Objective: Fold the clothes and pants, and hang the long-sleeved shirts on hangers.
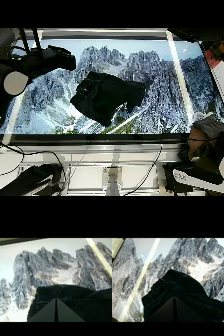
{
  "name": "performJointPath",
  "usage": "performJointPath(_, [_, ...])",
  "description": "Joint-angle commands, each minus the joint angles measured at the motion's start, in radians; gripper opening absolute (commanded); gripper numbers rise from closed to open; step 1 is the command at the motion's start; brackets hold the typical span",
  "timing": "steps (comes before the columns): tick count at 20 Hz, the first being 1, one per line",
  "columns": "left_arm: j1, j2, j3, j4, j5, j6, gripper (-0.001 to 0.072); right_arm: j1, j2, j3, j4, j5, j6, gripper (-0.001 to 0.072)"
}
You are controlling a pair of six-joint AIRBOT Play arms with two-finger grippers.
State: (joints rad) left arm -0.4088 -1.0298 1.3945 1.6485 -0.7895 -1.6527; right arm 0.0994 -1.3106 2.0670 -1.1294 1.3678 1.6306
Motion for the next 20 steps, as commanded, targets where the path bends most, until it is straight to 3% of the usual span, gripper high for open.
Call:
performJointPath(1, [0.001, -0.001, 0.0, 0.002, 0.0, 0.0, 0.0038, -0.001, 0.001, 0.0, 0.0, 0.0, 0.0, 0.0018])
performJointPath(11, [0.001, -0.001, 0.0, 0.002, -0.001, 0.0, 0.0037, -0.001, 0.001, 0.0, 0.0, 0.0, 0.0, 0.0018])
performJointPath(14, [0.006, 0.0, 0.0, 0.034, -0.008, 0.0, 0.0036, -0.001, 0.001, 0.0, -0.001, -0.087, 0.0, 0.0018])
performJointPath(20, [0.167, 0.005, -0.022, 0.049, -0.12, 0.02, 0.0035, 0.001, -0.001, 0.0, 0.021, -0.162, 0.003, 0.0017])
